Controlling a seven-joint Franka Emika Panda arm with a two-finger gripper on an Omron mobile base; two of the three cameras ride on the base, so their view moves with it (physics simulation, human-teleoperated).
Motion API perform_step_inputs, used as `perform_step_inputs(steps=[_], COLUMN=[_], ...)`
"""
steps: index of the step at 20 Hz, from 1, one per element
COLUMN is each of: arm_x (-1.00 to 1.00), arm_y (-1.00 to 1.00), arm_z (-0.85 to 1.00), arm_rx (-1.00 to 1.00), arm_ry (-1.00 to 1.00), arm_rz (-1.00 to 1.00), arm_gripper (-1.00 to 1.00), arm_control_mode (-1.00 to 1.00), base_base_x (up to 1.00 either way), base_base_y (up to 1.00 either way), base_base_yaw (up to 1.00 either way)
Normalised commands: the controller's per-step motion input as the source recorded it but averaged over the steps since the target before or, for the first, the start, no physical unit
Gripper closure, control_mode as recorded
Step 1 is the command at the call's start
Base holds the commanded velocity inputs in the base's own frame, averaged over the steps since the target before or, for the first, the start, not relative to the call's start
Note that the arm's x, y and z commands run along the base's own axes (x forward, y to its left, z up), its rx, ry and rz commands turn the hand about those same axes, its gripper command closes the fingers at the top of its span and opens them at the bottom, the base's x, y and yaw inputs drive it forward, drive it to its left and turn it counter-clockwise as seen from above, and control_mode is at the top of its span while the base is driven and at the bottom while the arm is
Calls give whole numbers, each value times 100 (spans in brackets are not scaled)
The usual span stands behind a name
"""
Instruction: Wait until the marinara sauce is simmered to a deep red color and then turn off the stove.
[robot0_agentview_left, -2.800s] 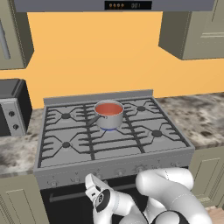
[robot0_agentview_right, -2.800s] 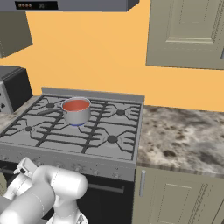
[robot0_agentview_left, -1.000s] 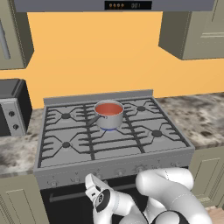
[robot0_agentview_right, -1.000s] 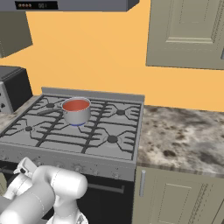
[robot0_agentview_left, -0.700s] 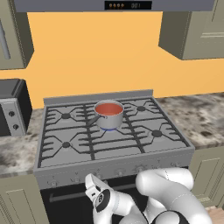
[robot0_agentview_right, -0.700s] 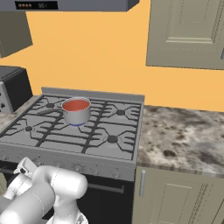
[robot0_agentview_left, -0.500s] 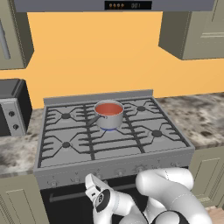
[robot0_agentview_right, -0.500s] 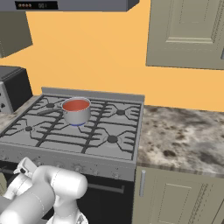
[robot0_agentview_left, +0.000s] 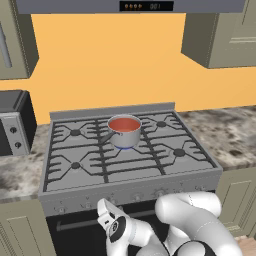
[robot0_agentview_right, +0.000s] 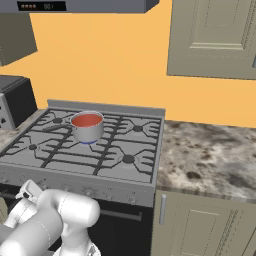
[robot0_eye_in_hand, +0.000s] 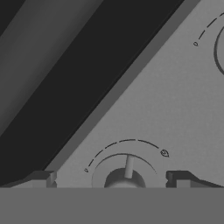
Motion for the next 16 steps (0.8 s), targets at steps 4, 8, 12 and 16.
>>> perform_step_inputs(steps=[4, 8, 12, 16], arm_x=[0, 0, 0, 0], arm_y=[0, 0, 0, 0], arm_z=[0, 0, 0, 0], arm_rx=[0, 0, 0, 0], arm_ry=[0, 0, 0, 0], arm_rz=[0, 0, 0, 0], arm_gripper=[-100, -100, -100, -100], arm_control_mode=[-100, -100, -100, -100], base_base_x=[0, 0, 0, 0], base_base_y=[0, 0, 0, 0], base_base_yaw=[0, 0, 0, 0])
